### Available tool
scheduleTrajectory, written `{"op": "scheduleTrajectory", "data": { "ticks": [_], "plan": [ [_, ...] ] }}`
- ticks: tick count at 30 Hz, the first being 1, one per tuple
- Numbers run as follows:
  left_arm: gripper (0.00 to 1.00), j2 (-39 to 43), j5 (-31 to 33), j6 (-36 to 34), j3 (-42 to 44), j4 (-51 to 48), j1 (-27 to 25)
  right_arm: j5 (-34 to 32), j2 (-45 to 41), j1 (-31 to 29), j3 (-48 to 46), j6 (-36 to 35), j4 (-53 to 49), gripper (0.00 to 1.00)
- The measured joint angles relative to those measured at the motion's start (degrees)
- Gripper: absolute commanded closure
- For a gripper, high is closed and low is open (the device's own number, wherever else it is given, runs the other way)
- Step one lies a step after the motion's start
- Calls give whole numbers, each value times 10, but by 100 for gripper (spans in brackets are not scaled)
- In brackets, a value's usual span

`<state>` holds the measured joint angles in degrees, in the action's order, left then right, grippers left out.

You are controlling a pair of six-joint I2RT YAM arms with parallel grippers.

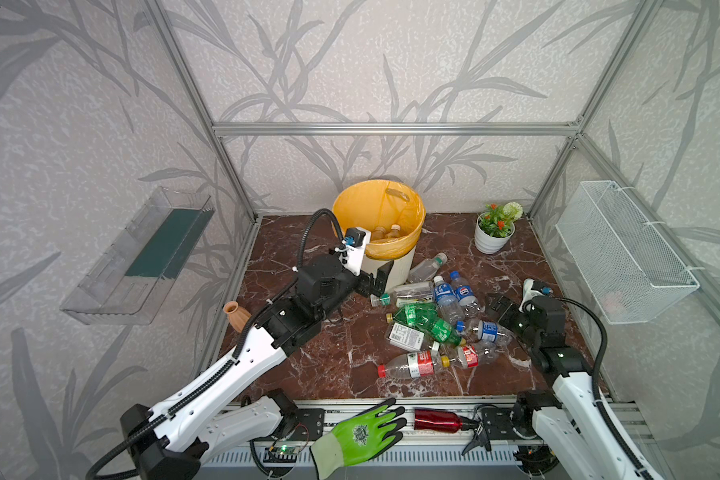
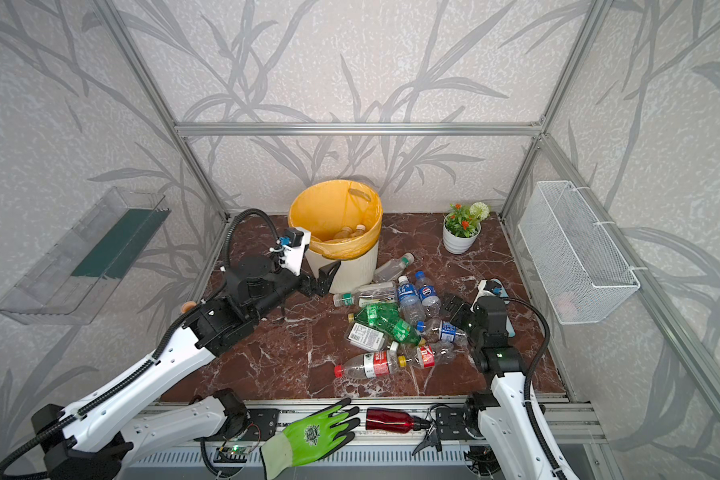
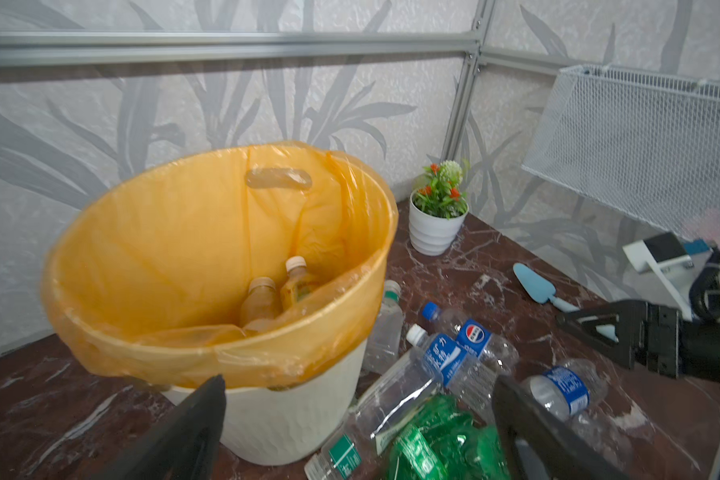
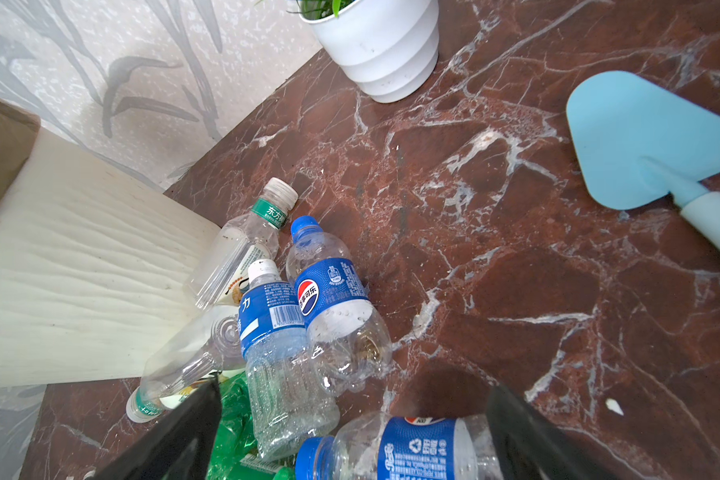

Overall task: Throw the plastic bottles in the bin
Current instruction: 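Move the left gripper down to the red-labelled bottle near the robot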

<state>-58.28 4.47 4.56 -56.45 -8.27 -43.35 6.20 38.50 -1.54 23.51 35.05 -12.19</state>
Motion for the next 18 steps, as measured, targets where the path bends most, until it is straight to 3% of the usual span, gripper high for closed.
{"op": "scheduleTrajectory", "data": {
  "ticks": [7,18],
  "plan": [
    [8,-19,-25,-1,56,-33,-62,-8,-16,0,-1,5,-8,0],
    [15,-124,-78,-9,64,-80,-181,-16,-14,0,-7,28,-14,0]
  ]
}}
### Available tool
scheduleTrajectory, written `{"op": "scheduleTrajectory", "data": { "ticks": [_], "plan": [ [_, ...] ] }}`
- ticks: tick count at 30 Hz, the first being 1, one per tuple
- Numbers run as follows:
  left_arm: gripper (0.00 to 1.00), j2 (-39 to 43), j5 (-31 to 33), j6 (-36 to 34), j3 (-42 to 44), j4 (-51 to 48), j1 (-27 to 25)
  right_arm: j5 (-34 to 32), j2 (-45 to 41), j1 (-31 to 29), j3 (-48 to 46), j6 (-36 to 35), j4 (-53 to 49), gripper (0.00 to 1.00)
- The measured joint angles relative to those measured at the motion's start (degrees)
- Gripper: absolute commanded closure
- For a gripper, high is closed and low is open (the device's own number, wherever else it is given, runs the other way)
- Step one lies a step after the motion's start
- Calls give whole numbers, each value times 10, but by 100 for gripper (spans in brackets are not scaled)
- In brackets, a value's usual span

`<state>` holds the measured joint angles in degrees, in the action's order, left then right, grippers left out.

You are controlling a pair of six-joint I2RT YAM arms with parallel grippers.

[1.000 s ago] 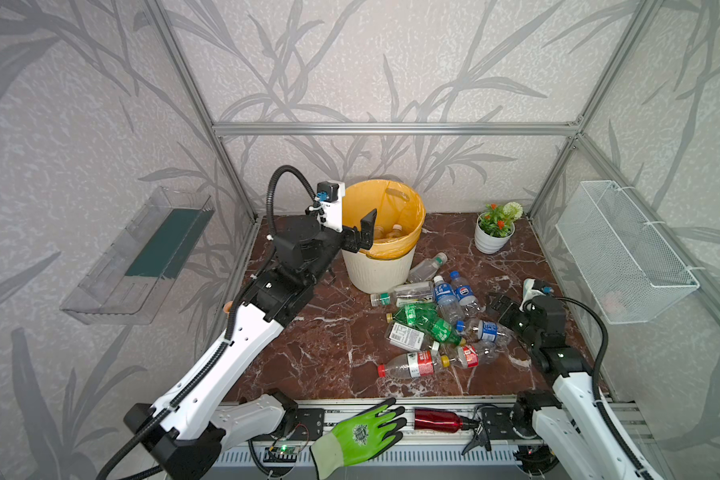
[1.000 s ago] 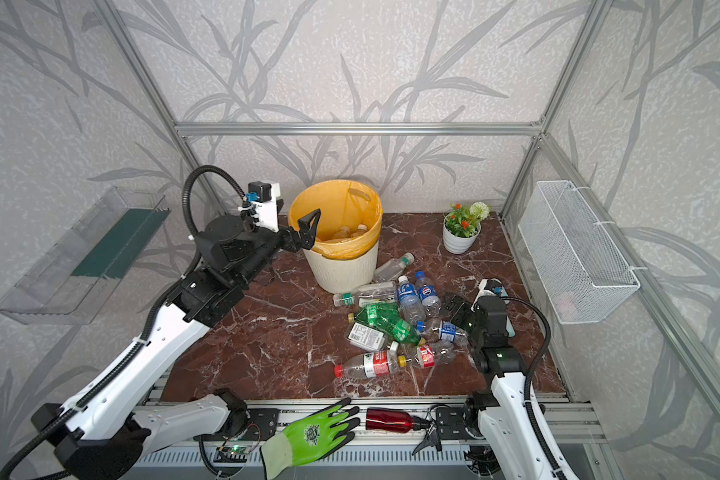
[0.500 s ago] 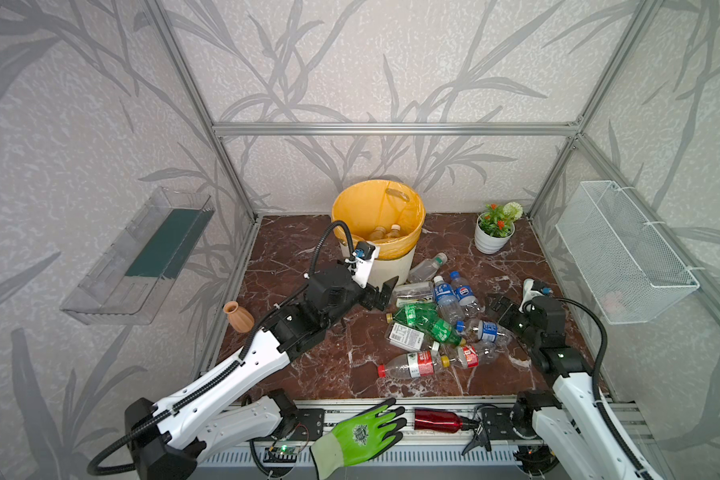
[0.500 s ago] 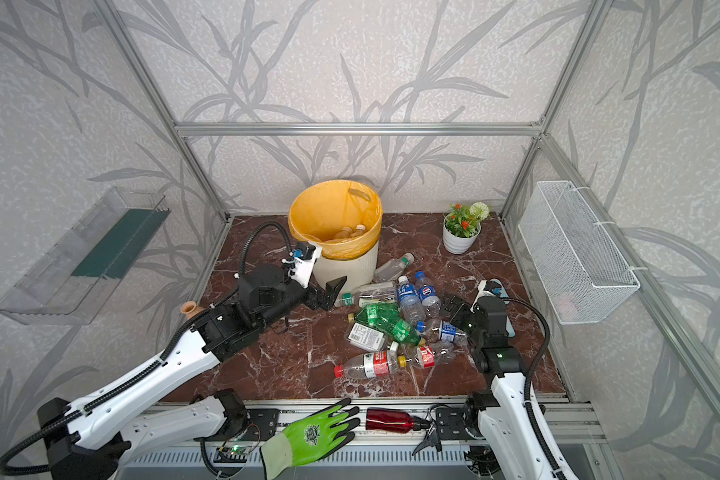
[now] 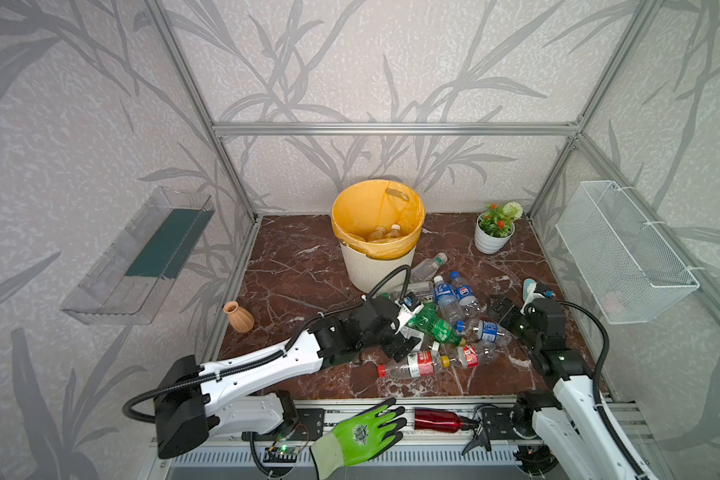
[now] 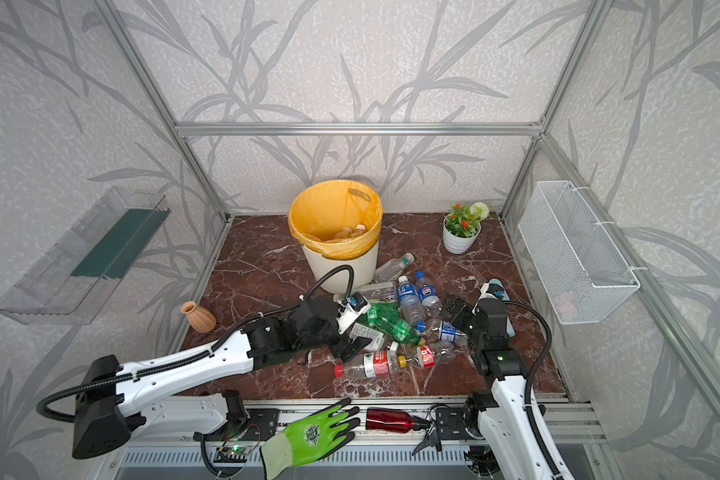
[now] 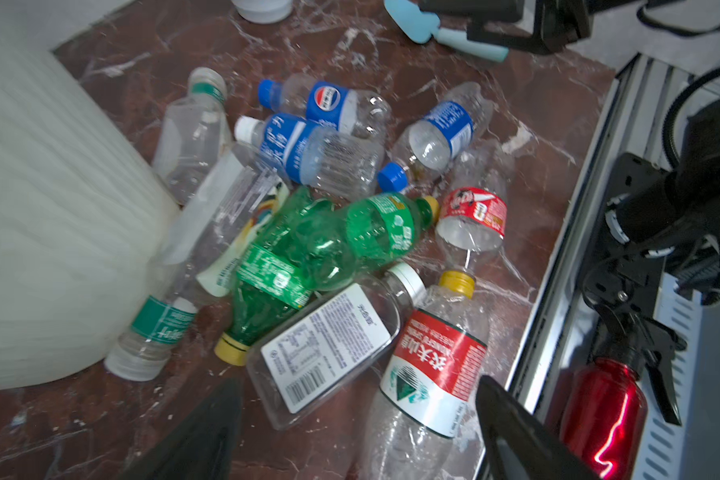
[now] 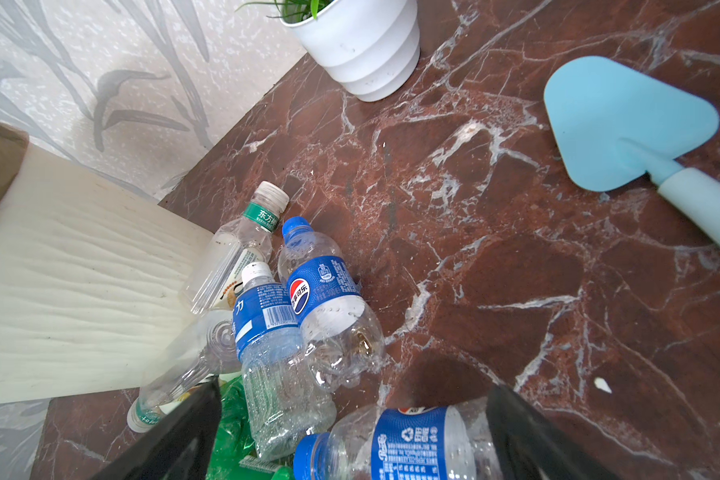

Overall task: Throw the plastic bottles in the bin
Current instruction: 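Move the left gripper down to the red-labelled bottle near the robot, then close the left gripper on the red-labelled bottle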

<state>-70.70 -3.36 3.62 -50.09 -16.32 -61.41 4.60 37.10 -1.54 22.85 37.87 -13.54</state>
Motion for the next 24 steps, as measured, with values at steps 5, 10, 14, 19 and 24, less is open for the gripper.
{"op": "scheduleTrajectory", "data": {
  "ticks": [5,10,14,19,24],
  "plan": [
    [19,-60,-9,-1,0,-3,-42,-1,2,0,-1,2,0,0],
    [23,-126,-11,0,-2,-4,-66,-1,2,0,-2,3,0,0],
    [24,-159,-10,-1,-8,-5,-71,-1,2,0,-2,2,0,0],
    [26,-181,-8,-5,-22,-5,-72,-1,2,0,-8,2,2,0],
    [32,-207,-8,-12,-35,-4,-73,-1,2,0,-14,2,2,0]
  ]
}}
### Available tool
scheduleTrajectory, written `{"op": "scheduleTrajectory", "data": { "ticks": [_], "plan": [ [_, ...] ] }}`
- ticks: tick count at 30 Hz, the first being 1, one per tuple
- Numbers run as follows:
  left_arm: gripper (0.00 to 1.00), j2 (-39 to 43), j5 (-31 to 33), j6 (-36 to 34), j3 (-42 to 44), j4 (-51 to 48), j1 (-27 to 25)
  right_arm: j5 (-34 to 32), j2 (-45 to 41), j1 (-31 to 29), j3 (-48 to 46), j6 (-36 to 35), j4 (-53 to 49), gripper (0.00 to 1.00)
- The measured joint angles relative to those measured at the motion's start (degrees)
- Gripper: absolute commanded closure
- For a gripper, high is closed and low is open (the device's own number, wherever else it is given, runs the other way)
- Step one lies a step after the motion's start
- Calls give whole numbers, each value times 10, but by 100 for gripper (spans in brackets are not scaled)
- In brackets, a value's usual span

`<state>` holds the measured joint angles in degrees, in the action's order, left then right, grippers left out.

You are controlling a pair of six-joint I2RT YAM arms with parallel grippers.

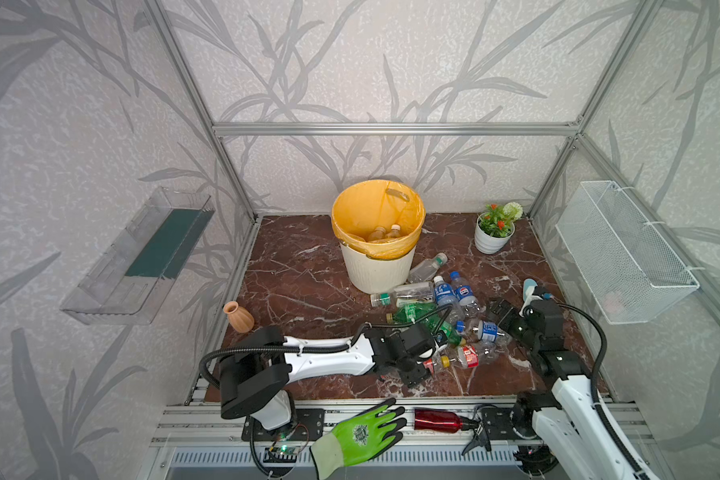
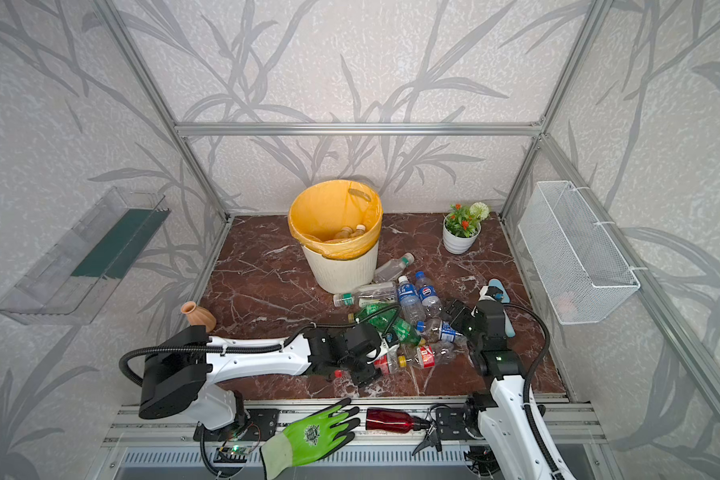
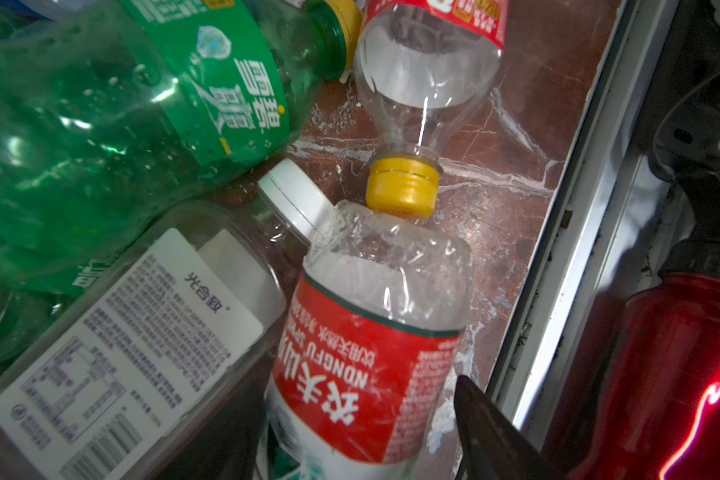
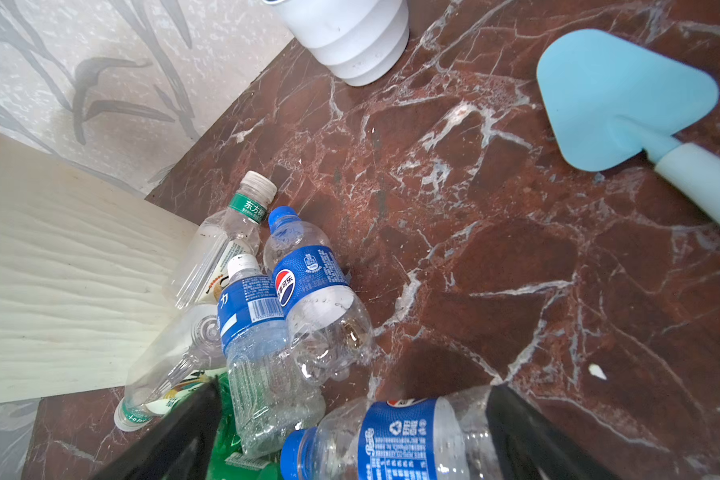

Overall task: Throw the plastic bottles in the bin
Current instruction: 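Close the left gripper on the red-labelled bottle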

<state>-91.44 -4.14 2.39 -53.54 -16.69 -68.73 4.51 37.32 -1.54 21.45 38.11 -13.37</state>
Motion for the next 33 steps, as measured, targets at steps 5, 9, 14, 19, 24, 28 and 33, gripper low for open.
{"op": "scheduleTrajectory", "data": {
  "ticks": [5,9,14,19,24,28,33],
  "plan": [
    [33,-24,0,-3,-13,0,-9,0,0,0,0,0,1,0],
    [31,-35,3,-5,-20,-1,-17,-1,0,0,-1,0,2,0],
    [28,-49,6,-8,-24,-5,-21,-4,0,0,-4,-1,3,0],
    [27,-62,10,-9,-24,-16,-23,-6,0,0,-5,-2,3,0],
    [36,-63,11,-10,-24,-22,-24,-6,0,0,-5,-2,3,0],
    [41,-63,11,-10,-24,-22,-25,-6,0,0,-5,-2,2,0],
    [46,-40,13,-7,-23,-23,-26,-6,0,0,-5,-2,3,0]
  ]
}}
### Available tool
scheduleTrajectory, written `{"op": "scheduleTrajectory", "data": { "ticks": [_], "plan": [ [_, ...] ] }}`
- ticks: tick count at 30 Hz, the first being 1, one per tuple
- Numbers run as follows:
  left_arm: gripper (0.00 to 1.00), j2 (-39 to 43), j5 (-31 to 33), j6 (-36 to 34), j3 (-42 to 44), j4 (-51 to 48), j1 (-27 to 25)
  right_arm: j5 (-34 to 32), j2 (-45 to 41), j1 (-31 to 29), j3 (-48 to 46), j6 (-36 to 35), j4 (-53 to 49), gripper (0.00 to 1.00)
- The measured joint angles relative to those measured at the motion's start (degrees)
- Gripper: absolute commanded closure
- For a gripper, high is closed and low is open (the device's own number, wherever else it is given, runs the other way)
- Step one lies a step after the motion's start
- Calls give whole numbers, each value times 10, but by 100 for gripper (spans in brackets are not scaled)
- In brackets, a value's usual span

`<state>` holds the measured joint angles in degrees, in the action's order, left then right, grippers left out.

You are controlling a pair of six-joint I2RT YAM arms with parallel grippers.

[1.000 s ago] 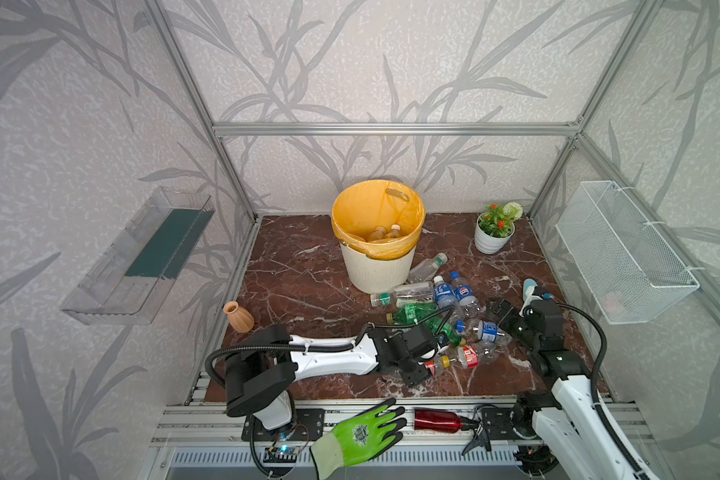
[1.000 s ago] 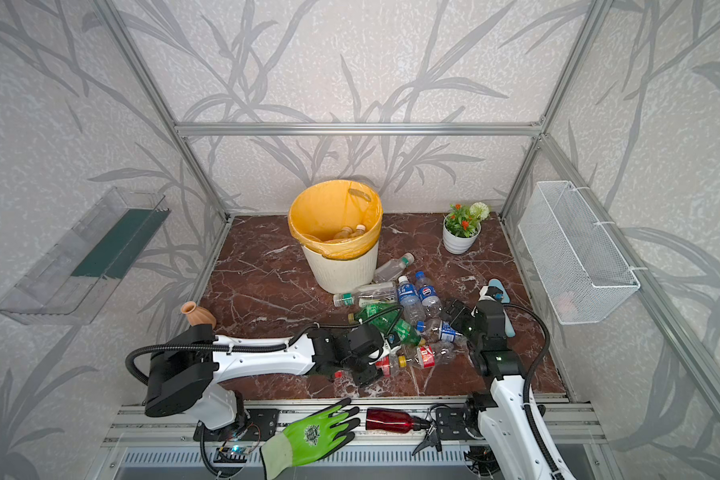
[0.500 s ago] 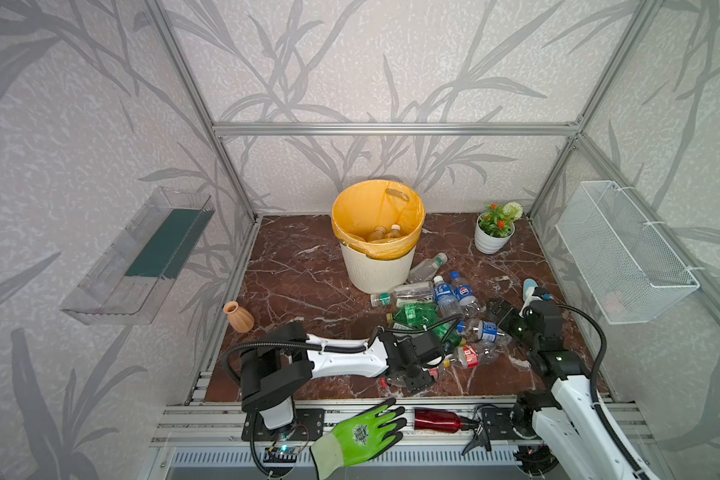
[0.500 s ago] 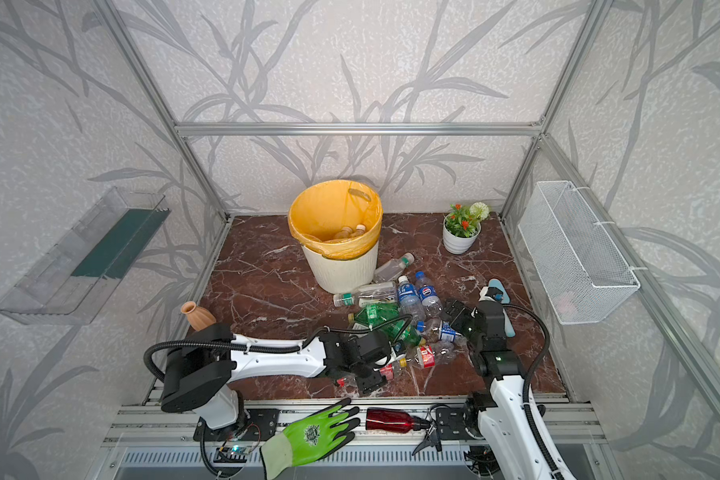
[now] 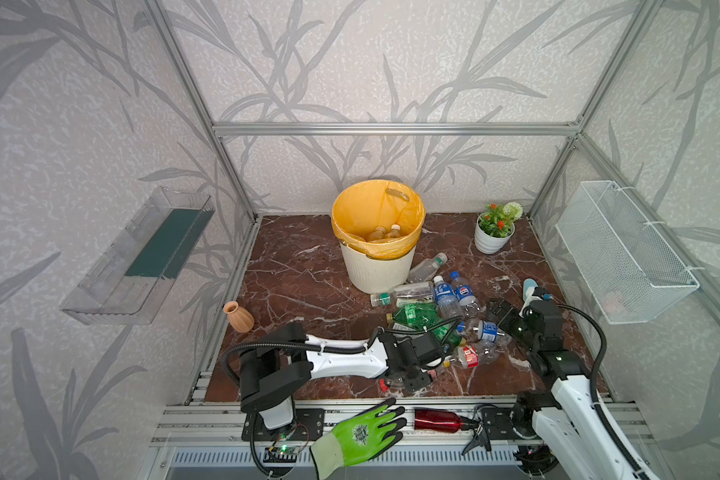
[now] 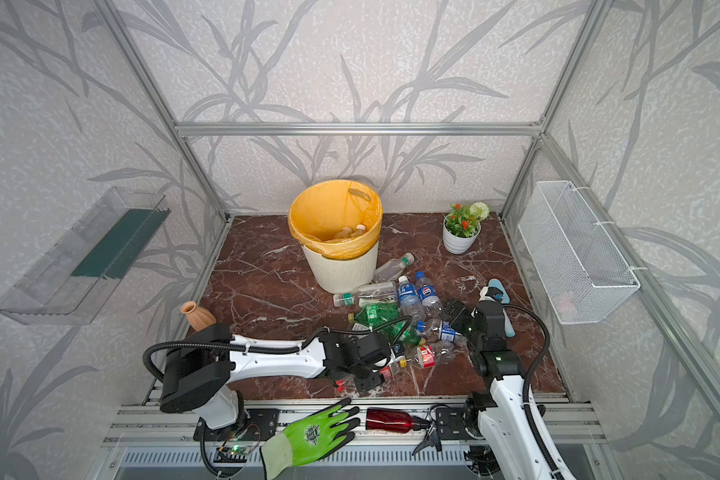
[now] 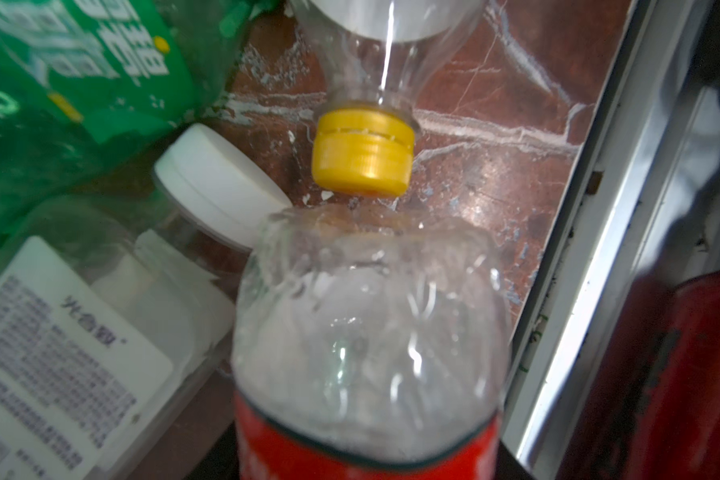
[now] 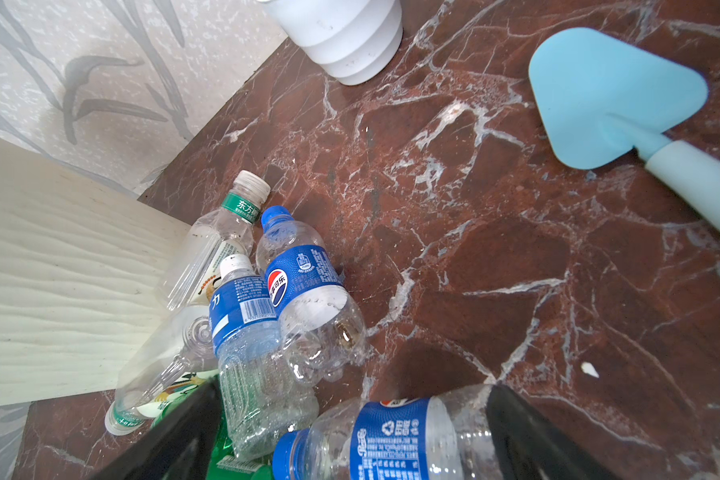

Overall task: Throw the plastic bottles in the bin
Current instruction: 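Close the left gripper on the red-labelled bottle, then lift the red-labelled bottle over the bin with the left gripper and release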

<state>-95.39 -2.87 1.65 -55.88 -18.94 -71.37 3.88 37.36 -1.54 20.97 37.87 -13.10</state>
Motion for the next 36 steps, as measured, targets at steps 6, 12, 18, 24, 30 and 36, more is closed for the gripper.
{"op": "scheduleTrajectory", "data": {
  "ticks": [6,12,18,24,30,36],
  "plan": [
    [49,103,24,5,2,0,-1,0,0,0,-1,0,0,0],
    [51,282,127,-15,4,19,5,-4,-1,0,-2,0,2,0],
    [52,442,213,-104,-2,126,66,-4,0,0,-5,1,17,1],
    [51,450,199,-162,-62,264,196,-3,1,0,-5,1,26,0],
    [41,286,120,-110,-197,328,339,2,3,1,-5,0,26,0],
    [11,74,81,-40,-332,278,405,6,3,1,-3,-9,22,1]
  ]
}}
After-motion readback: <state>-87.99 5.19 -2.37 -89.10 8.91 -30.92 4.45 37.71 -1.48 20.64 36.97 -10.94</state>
